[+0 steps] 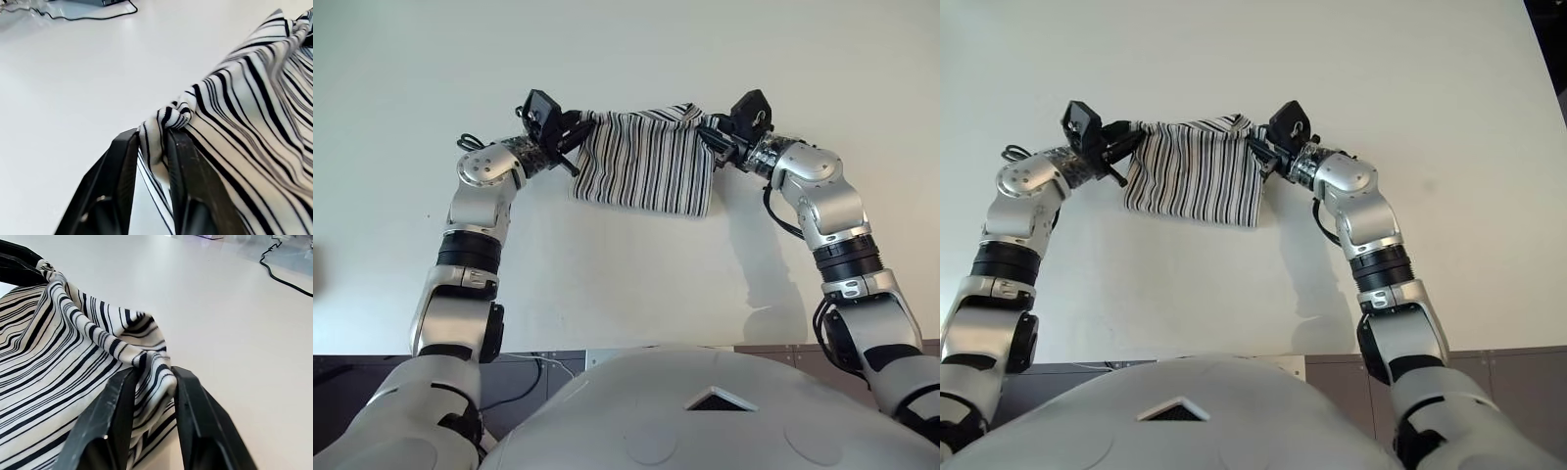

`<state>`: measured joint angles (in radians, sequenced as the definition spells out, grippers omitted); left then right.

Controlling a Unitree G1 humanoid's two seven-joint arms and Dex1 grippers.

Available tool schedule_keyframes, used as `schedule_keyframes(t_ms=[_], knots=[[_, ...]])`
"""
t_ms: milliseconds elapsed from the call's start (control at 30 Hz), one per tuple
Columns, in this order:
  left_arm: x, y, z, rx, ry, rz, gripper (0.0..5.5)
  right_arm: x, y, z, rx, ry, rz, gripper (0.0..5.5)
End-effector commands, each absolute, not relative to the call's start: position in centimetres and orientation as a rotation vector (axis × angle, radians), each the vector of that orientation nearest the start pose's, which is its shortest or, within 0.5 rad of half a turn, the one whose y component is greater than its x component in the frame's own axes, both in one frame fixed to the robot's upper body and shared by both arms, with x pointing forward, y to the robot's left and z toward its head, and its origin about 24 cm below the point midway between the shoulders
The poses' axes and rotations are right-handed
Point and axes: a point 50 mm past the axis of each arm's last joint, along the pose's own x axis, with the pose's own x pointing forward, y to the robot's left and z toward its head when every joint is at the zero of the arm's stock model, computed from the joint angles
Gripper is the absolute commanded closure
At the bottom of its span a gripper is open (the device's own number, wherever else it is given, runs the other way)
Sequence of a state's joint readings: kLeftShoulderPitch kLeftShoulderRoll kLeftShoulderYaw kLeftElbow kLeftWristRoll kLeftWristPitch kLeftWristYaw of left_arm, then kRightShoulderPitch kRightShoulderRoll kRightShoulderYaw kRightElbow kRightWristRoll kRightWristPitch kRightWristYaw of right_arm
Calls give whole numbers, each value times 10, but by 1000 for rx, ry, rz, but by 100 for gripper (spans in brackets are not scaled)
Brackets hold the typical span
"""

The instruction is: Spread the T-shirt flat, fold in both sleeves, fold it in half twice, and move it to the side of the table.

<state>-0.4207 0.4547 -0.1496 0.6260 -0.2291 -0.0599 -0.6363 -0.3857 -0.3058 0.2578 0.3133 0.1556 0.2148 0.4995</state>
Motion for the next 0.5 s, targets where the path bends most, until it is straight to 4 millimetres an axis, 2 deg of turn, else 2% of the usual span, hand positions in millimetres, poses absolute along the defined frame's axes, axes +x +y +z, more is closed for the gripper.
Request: schedule_keyframes(t_ms=[33,100,167,200,233,267,333,367,433,500], knots=[[330,215,34,244,259,-494,431,327,-130,42,-303,274,523,352],[330,217,27,271,292,-464,431,328,-123,47,-272,249,484,352],[324,224,12,340,356,-398,431,325,-111,75,-289,79,429,352],[322,229,6,354,376,-347,431,319,-101,90,-312,-9,444,352],[320,238,3,344,381,-258,431,308,-82,99,-313,-54,526,352],[319,245,3,322,372,-176,431,299,-66,101,-324,-60,612,352],[319,257,9,204,302,41,431,281,-33,82,-387,-19,796,352],[320,258,12,121,262,130,431,279,-25,68,-411,44,839,352],[321,250,15,-14,206,236,431,283,-23,44,-429,180,823,352],[323,235,17,-104,171,265,431,286,-29,25,-399,319,772,352]])
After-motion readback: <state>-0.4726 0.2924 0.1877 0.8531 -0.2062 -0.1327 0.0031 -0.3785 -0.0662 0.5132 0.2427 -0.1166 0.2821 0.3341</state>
